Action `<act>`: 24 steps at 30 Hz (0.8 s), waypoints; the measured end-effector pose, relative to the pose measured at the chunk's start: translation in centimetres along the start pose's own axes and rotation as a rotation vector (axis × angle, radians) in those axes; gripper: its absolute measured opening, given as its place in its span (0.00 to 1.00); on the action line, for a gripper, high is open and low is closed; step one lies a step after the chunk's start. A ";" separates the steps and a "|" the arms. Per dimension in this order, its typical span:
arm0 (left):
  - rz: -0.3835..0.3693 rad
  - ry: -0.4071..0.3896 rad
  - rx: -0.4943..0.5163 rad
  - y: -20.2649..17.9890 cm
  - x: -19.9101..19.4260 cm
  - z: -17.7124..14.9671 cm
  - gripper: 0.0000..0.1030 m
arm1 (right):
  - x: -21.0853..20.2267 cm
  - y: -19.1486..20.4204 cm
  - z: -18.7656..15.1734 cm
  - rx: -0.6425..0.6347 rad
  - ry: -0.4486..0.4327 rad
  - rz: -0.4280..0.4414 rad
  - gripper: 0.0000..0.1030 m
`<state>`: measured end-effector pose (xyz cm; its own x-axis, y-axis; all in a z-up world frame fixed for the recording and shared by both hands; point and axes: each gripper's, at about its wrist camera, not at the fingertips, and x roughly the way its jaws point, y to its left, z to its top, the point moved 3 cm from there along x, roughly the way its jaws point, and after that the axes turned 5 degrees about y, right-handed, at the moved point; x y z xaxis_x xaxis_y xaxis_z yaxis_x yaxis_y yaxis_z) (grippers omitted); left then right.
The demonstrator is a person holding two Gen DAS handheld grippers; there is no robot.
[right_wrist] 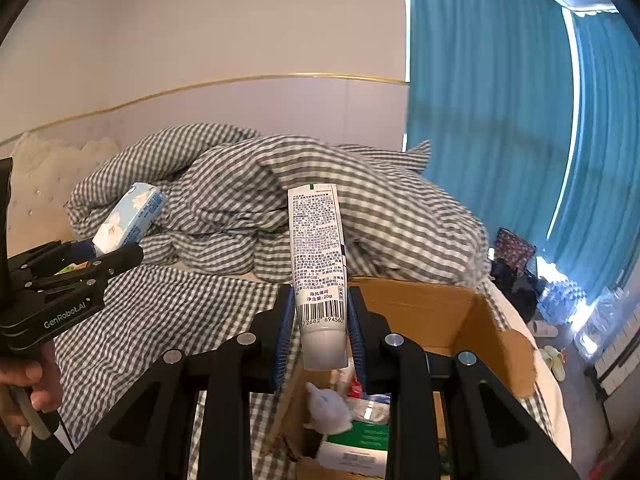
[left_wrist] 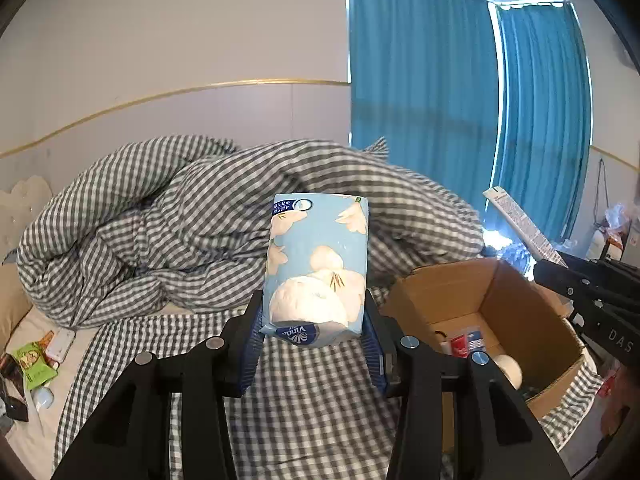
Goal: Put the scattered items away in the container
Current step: 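Carry the tissue pack and white tube to the cardboard box with both grippers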
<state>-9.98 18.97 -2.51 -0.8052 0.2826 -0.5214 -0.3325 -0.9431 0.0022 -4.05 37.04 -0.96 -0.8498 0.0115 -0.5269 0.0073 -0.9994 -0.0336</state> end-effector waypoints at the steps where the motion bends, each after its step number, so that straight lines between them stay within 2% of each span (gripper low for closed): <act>1: -0.007 -0.002 0.003 -0.7 -0.2 0.2 0.43 | -0.3 -0.5 -0.1 0.009 -0.001 -0.007 0.25; 9: -0.046 0.008 0.019 -4.7 0.5 0.3 0.43 | -0.3 -4.7 -1.8 0.063 0.035 -0.062 0.25; 24: -0.085 0.076 0.069 -10.4 5.6 -0.8 0.43 | 5.9 -11.6 -7.7 0.149 0.195 -0.100 0.26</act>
<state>-10.62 30.19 -6.15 -0.7338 0.3449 -0.5853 -0.4334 -0.9011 0.0124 -5.11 48.95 -10.18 -0.7244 0.1024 -0.6818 -0.1616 -0.9866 0.0235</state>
